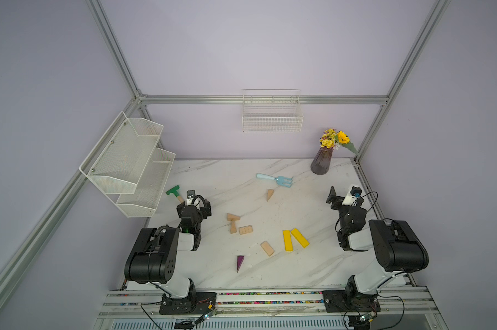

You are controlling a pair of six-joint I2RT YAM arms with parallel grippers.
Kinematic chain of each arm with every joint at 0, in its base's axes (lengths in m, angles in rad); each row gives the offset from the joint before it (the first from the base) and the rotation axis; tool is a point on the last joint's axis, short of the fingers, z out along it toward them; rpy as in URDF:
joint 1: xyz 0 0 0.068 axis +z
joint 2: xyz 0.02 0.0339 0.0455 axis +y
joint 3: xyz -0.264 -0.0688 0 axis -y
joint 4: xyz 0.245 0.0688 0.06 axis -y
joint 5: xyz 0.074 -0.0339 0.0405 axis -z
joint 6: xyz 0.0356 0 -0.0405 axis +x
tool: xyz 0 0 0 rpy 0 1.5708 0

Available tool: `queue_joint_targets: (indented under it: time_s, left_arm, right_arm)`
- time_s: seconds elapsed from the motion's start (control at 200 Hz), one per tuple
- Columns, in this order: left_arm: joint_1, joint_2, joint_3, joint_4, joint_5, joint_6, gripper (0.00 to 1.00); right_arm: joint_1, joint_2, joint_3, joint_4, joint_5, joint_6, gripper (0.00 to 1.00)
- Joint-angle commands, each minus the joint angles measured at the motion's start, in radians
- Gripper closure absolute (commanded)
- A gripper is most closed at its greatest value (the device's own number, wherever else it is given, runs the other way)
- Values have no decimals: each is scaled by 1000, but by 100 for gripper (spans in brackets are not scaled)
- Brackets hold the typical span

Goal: Assemble a small pinwheel with building blocks
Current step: Move the building block to the center of the board.

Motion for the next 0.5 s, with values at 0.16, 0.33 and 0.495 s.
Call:
queue_joint_targets:
  time_s: [0.16,0.33,0.495]
  left_arm:
    - [7,-5,-4,55,2,8,0]
    - [6,-122,4,-56,5,7,0]
    - [6,-346,96,-467,96,-90,0]
  right_arm:
    - [-9,-8,1,15,-10,0,2]
    - [10,-179,43,-230,58,30,3]
    - [70,-373,187,-776,-55,146,3]
